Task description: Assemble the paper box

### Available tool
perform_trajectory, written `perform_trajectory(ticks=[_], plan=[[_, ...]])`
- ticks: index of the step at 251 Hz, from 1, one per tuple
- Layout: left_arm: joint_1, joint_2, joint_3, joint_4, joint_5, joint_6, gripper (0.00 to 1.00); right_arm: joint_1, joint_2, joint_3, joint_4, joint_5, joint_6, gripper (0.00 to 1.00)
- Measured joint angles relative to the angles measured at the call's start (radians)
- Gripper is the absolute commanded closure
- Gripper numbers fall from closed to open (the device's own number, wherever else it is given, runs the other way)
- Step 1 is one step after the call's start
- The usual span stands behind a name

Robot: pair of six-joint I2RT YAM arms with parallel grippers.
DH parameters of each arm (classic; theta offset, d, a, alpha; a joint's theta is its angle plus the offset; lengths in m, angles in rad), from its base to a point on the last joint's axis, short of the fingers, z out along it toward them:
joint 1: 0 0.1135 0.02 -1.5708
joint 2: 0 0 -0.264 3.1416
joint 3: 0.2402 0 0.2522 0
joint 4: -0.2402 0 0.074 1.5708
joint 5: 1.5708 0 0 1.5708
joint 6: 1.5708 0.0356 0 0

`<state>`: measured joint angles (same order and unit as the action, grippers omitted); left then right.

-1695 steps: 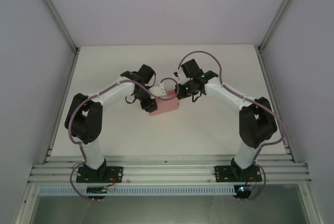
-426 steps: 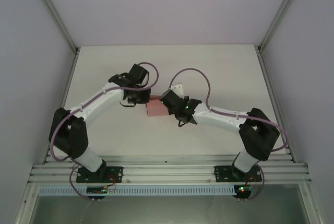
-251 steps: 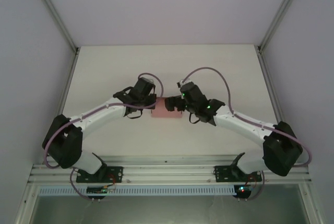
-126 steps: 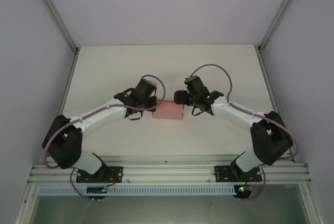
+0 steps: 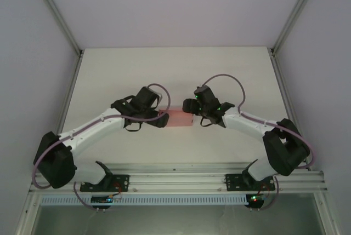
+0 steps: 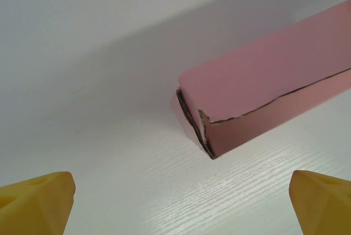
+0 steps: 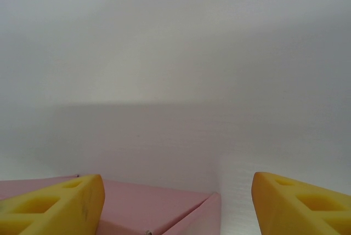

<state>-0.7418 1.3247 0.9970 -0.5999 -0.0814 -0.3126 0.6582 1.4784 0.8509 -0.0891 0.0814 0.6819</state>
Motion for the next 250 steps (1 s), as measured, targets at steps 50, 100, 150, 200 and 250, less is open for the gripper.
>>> perform_trajectory(ticks=[50, 100, 150, 200, 250], plan=[[0.099, -0.036, 0.023, 0.057, 0.124, -0.105, 0.00, 0.001, -0.005, -0.058, 0.109, -0.024, 0.010, 0.28], [0.256, -0.002, -0.018, 0.226, 0.311, -0.212, 0.01, -0.002, -0.010, -0.100, 0.196, -0.056, 0.010, 0.28], [0.259, 0.092, -0.127, 0.363, 0.463, -0.267, 0.26, -0.016, -0.010, -0.129, 0.251, -0.086, 0.010, 0.28], [0.272, 0.087, -0.284, 0.607, 0.574, -0.311, 0.57, -0.039, -0.008, -0.198, 0.389, -0.145, -0.019, 0.35], [0.296, 0.098, -0.425, 0.918, 0.613, -0.313, 0.77, -0.086, 0.046, -0.320, 0.705, -0.294, -0.092, 0.49]])
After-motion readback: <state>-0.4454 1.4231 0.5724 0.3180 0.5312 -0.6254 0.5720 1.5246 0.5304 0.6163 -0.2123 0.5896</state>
